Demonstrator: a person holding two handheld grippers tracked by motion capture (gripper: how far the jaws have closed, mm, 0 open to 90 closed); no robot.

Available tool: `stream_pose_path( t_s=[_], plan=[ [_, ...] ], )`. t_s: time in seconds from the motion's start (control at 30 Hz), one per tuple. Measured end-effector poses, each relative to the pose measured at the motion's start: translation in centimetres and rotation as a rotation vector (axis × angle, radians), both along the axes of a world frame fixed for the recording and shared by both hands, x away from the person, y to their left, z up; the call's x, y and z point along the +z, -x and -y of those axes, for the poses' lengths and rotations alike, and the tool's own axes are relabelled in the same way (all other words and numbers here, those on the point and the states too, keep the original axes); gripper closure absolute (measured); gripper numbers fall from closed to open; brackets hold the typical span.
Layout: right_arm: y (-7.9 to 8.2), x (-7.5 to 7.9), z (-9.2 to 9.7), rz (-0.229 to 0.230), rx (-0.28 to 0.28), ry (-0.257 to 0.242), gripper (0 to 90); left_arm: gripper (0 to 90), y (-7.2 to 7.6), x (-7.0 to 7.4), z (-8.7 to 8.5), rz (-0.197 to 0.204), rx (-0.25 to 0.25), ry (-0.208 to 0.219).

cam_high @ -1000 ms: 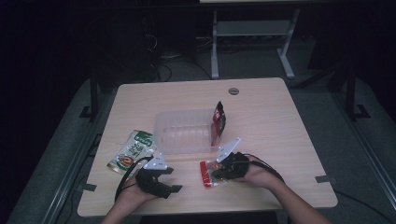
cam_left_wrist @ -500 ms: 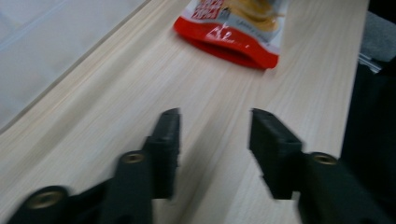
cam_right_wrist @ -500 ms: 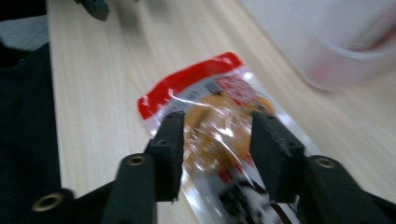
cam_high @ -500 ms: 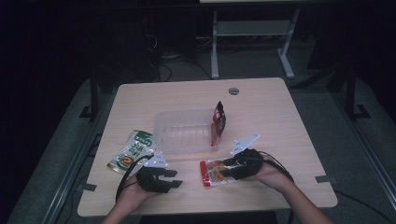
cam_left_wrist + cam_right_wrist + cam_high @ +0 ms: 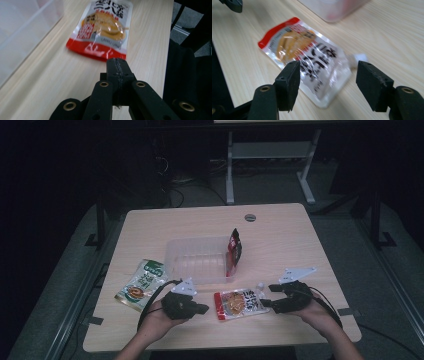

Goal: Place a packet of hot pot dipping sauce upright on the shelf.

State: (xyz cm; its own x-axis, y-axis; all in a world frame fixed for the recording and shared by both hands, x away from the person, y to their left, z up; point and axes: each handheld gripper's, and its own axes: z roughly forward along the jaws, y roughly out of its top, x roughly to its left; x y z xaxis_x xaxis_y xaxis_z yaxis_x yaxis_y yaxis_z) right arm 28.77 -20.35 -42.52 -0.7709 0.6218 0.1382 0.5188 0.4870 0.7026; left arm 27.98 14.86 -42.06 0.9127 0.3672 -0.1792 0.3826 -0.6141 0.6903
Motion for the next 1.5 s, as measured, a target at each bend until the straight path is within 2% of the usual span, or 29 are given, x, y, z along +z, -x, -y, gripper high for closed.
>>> stream_pose_path(
  t_s=[0.1, 0.2, 0.43, 0.53, 0.57, 0.63, 0.67, 0.8, 0.97, 1.0, 1.03, 1.13, 1.17, 1.2, 1.23, 1.27, 1.3, 1.37, 1.43, 1.5],
  plan=[
    [0.2, -0.2, 1.1, 0.003, -0.034, 0.002, 34.6, 89.6, -0.4, 0.0, 0.7, -0.004, -0.007, 0.008],
    [0.0, -0.3, 1.8, 0.005, -0.059, 0.006, 34.2, 89.7, -1.1, 0.2, 2.0, 0.005, -0.021, -0.002],
    [-0.4, -0.6, 2.3, -0.015, -0.105, 0.001, 34.1, 89.7, -2.3, 0.0, 3.5, 0.026, -0.03, -0.005],
    [-0.6, -0.8, 2.3, -0.022, -0.102, -0.004, 34.1, 89.7, -2.7, -0.4, 3.6, 0.037, -0.021, -0.006],
    [-0.6, -0.8, 2.3, -0.039, -0.108, -0.009, 34.1, 89.7, -2.7, -0.4, 3.6, 0.037, -0.021, -0.006],
    [-0.7, -0.9, 2.2, -0.045, -0.111, -0.011, 34.1, 89.7, -2.9, -0.6, 3.6, 0.048, -0.014, -0.011],
    [-1.0, -1.2, 2.1, -0.065, -0.108, -0.019, 34.1, 89.7, -3.1, -0.9, 3.6, 0.05, -0.003, -0.003],
    [-1.3, -1.6, 1.7, -0.084, -0.098, -0.025, 34.2, 89.7, -3.3, -1.4, 3.9, 0.049, 0.001, -0.01],
    [-1.5, -1.8, 1.5, -0.087, -0.086, -0.019, 34.1, 89.4, -3.4, -2.1, 4.6, 0.046, -0.013, -0.008],
    [-1.7, -2.0, 1.4, -0.09, -0.084, -0.013, 34.1, 80.5, -3.5, -2.1, 4.8, 0.044, -0.021, -0.007],
    [-1.7, -2.0, 1.4, -0.093, -0.088, -0.011, 34.1, 77.6, -3.6, -2.2, 5.3, 0.053, -0.034, -0.009],
    [-1.7, -2.1, 1.4, -0.103, -0.093, -0.016, 34.1, 56.5, -3.8, -2.4, 5.9, 0.042, -0.048, -0.009],
    [-1.7, -2.1, 1.4, -0.103, -0.093, -0.016, 34.1, 56.5, -3.9, -2.5, 6.2, 0.037, -0.056, -0.015],
    [-1.7, -2.1, 1.4, -0.102, -0.092, -0.016, 34.1, 45.9, -4.0, -2.6, 6.8, 0.052, -0.056, -0.018],
    [-1.7, -2.1, 1.4, -0.102, -0.092, -0.016, 34.1, 41.6, -4.0, -2.6, 6.8, 0.052, -0.056, -0.018],
    [-1.7, -2.1, 1.5, -0.102, -0.091, -0.016, 34.1, 41.6, -4.1, -2.7, 7.2, 0.053, -0.064, -0.021],
    [-1.7, -2.1, 1.5, -0.108, -0.095, -0.021, 34.0, 33.1, -4.3, -2.8, 7.6, 0.057, -0.064, -0.035],
    [-1.7, -2.2, 1.5, -0.109, -0.095, -0.022, 34.1, 29.8, -4.5, -2.8, 7.7, 0.072, -0.065, -0.043],
    [-1.7, -2.3, 1.6, -0.108, -0.087, -0.019, 34.1, 24.9, -4.7, -3.1, 8.0, 0.066, -0.054, -0.041],
    [-1.7, -2.3, 1.5, -0.112, -0.084, -0.019, 34.1, 22.0, -5.0, -3.8, 8.2, 0.068, -0.056, -0.063]
  ],
)
